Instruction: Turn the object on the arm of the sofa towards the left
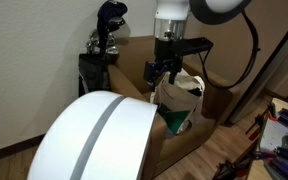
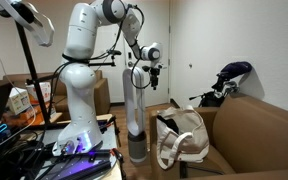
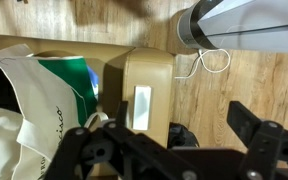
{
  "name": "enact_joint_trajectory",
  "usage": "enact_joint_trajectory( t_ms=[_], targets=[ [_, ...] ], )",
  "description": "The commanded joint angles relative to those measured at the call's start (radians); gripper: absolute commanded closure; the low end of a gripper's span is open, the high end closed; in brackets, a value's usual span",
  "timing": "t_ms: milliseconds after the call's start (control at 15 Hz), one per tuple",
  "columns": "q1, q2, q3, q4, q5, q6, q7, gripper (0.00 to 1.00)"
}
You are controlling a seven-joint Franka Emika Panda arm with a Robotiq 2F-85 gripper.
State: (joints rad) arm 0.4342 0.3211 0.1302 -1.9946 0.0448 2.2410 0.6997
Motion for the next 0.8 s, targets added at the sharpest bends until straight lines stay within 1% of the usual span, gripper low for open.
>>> enact_joint_trajectory(
  t_ms=[0, 67, 133, 267, 467, 667, 733],
  targets=[
    [-0.022, 0.001, 0.023, 0.002, -0.009, -0.002, 0.006, 0.00],
    [-0.022, 0.001, 0.023, 0.002, -0.009, -0.002, 0.006, 0.00],
    [-0.013, -0.014, 0.012, -0.003, -0.041, 0.000, 0.038, 0.00],
    [0.016, -0.044, -0.027, -0.011, -0.165, 0.020, 0.179, 0.00],
    [0.009, -0.062, -0.046, 0.000, -0.308, 0.001, 0.351, 0.00],
    [-0.016, -0.060, -0.055, 0.014, -0.368, -0.016, 0.472, 0.00],
    [-0.033, -0.058, -0.055, 0.017, -0.358, -0.019, 0.474, 0.00]
  ],
)
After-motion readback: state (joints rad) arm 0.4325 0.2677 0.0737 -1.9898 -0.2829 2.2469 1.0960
